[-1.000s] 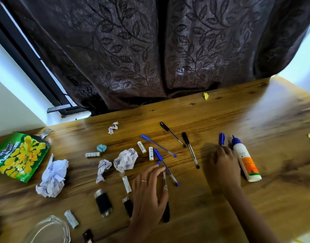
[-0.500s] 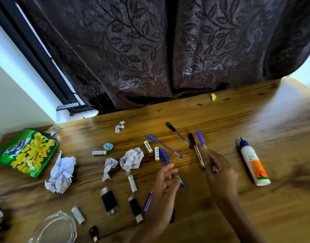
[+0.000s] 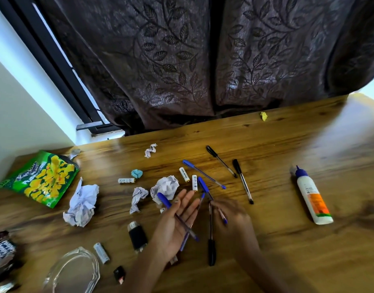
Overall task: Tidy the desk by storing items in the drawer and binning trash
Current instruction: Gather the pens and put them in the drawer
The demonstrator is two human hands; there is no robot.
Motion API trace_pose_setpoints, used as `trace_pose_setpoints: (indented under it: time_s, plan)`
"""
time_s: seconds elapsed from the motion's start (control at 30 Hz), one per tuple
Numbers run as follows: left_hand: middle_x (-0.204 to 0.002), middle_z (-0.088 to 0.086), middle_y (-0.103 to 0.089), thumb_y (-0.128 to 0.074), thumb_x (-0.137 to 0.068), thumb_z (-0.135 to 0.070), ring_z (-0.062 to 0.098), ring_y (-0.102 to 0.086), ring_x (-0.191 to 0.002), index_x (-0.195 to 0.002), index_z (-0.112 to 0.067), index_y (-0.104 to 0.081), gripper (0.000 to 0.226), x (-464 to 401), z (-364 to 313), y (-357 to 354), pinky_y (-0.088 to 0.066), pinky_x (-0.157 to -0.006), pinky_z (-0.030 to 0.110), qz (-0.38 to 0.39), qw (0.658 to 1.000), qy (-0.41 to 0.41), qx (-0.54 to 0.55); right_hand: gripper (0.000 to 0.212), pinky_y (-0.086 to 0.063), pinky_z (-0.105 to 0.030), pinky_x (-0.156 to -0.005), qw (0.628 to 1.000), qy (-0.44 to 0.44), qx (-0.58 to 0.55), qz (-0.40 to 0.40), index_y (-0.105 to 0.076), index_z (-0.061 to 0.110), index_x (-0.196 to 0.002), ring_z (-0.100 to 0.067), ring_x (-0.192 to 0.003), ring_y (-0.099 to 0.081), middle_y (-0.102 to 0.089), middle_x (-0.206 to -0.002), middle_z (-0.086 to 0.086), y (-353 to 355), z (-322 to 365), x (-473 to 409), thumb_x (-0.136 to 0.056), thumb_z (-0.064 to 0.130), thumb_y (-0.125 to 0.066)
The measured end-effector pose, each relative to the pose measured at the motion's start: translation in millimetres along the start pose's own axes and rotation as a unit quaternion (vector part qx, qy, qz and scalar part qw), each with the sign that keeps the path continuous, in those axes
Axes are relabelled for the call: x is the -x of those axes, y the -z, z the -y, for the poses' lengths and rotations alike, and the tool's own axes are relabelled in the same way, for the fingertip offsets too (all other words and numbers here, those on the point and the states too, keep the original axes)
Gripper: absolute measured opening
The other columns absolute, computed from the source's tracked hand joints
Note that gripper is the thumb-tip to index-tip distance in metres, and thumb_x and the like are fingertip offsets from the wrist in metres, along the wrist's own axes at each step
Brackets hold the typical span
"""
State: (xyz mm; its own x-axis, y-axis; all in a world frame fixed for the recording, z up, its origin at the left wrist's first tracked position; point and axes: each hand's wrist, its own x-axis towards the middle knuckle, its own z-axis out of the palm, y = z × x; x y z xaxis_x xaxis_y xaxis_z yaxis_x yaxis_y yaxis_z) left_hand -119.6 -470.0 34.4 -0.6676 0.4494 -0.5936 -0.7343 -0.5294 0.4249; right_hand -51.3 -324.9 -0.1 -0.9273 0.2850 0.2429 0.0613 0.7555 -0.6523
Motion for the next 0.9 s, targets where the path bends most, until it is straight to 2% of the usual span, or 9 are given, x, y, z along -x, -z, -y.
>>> trace_pose_setpoints:
  time_s: [0.1, 0.27, 0.4, 0.47, 0.57, 0.67, 0.77, 0.83, 0.9]
  plan:
    - [-0.119, 0.007, -0.067, -0.038, -0.098, -0.013, 0.021, -0.067, -0.103, -0.124, -0.014, -0.057, 0.032, 1.5, 1.1, 3.6, -0.053, -0.089, 0.036, -0.005, 1.000, 0.007, -0.009, 0.036, -0.045, -0.027, -0.086, 0.998, 0.005, 0.057, 0.010, -0.064, 0.013, -0.111, -0.019, -0.106, -0.058, -0.067, -0.110, -0.003, -11.2, -12.7, -4.2, -0.077, 0.003, -0.069]
    - [-0.119, 0.007, -0.067, -0.039, -0.097, -0.014, 0.022, -0.066, -0.105, -0.122, -0.014, -0.059, 0.032, 1.2, 7.0, 2.5, -0.051, -0.092, 0.039, 0.000, 0.999, 0.020, -0.045, 0.033, -0.049, -0.025, -0.076, 0.997, -0.012, 0.072, -0.021, -0.065, 0.009, -0.109, -0.021, -0.094, -0.064, -0.069, -0.100, -0.007, -14.7, -16.5, -11.2, -0.078, -0.003, -0.065]
    - [-0.118, 0.009, -0.067, -0.047, -0.091, -0.018, 0.023, -0.066, -0.105, -0.120, -0.011, -0.061, 0.034, -2.3, 11.3, 0.9, -0.048, -0.093, 0.037, 0.009, 0.998, 0.028, -0.053, 0.033, -0.049, -0.018, -0.073, 0.997, -0.073, 0.003, -0.019, -0.060, 0.017, -0.119, -0.007, -0.091, -0.057, -0.063, -0.106, -0.001, -7.1, -4.3, -16.8, -0.087, 0.006, -0.057]
    - [-0.117, 0.011, -0.067, -0.050, -0.087, -0.025, 0.024, -0.066, -0.105, -0.118, -0.009, -0.062, 0.037, -3.8, 12.7, -0.7, -0.049, -0.094, 0.037, 0.022, 0.998, 0.025, -0.051, 0.035, -0.050, -0.012, -0.069, 0.998, -0.039, -0.038, -0.009, -0.060, 0.021, -0.118, 0.001, -0.085, -0.057, -0.062, -0.101, 0.005, -1.9, 13.8, -15.0, -0.086, 0.006, -0.060]
    - [-0.123, 0.010, -0.064, -0.048, -0.089, -0.036, 0.023, -0.062, -0.112, -0.123, -0.008, -0.059, 0.046, -5.5, 11.8, -4.9, -0.048, -0.097, 0.037, 0.041, 0.998, 0.008, -0.050, 0.039, -0.051, -0.013, -0.072, 0.996, 0.045, -0.053, 0.055, -0.062, 0.022, -0.118, 0.000, -0.086, -0.059, -0.066, -0.100, 0.007, -0.9, 35.7, -9.2, -0.083, 0.005, -0.063]
    - [-0.125, 0.010, -0.063, -0.048, -0.089, -0.028, 0.022, -0.060, -0.115, -0.126, -0.007, -0.056, 0.044, -7.5, 8.6, -3.6, -0.050, -0.095, 0.035, 0.039, 0.998, -0.005, -0.046, 0.030, -0.051, -0.017, -0.080, 0.993, 0.059, -0.062, 0.085, -0.064, 0.021, -0.115, 0.001, -0.093, -0.058, -0.067, -0.105, 0.008, 0.0, 40.2, -13.9, -0.087, 0.014, -0.060]
    - [-0.122, 0.014, -0.064, -0.048, -0.087, -0.018, 0.025, -0.064, -0.109, -0.126, -0.005, -0.057, 0.042, -7.5, 5.9, 2.3, -0.050, -0.094, 0.036, 0.028, 1.000, 0.003, -0.014, 0.021, -0.049, -0.014, -0.070, 0.997, 0.028, -0.055, 0.050, -0.064, 0.022, -0.109, 0.001, -0.084, -0.057, -0.063, -0.101, 0.009, 5.7, 29.9, -31.9, -0.091, 0.020, -0.053]
    - [-0.122, 0.014, -0.064, -0.046, -0.088, -0.016, 0.025, -0.064, -0.108, -0.124, -0.005, -0.057, 0.040, -5.6, 4.6, 3.9, -0.049, -0.096, 0.038, 0.033, 0.999, 0.006, 0.002, 0.024, -0.044, -0.014, -0.074, 1.000, -0.007, -0.003, 0.009, -0.062, 0.019, -0.114, -0.004, -0.092, -0.055, -0.061, -0.109, 0.002, 4.3, 12.8, -49.9, -0.093, 0.017, -0.051]
    - [-0.124, 0.012, -0.063, -0.040, -0.094, -0.017, 0.025, -0.063, -0.110, -0.123, -0.007, -0.057, 0.035, -2.9, 3.9, 4.2, -0.045, -0.099, 0.038, 0.037, 0.999, 0.007, -0.007, 0.030, -0.041, -0.023, -0.090, 0.997, -0.016, 0.077, 0.013, -0.057, 0.017, -0.122, -0.015, -0.113, -0.048, -0.055, -0.122, -0.003, -3.4, -7.5, -65.6, -0.094, 0.017, -0.048]
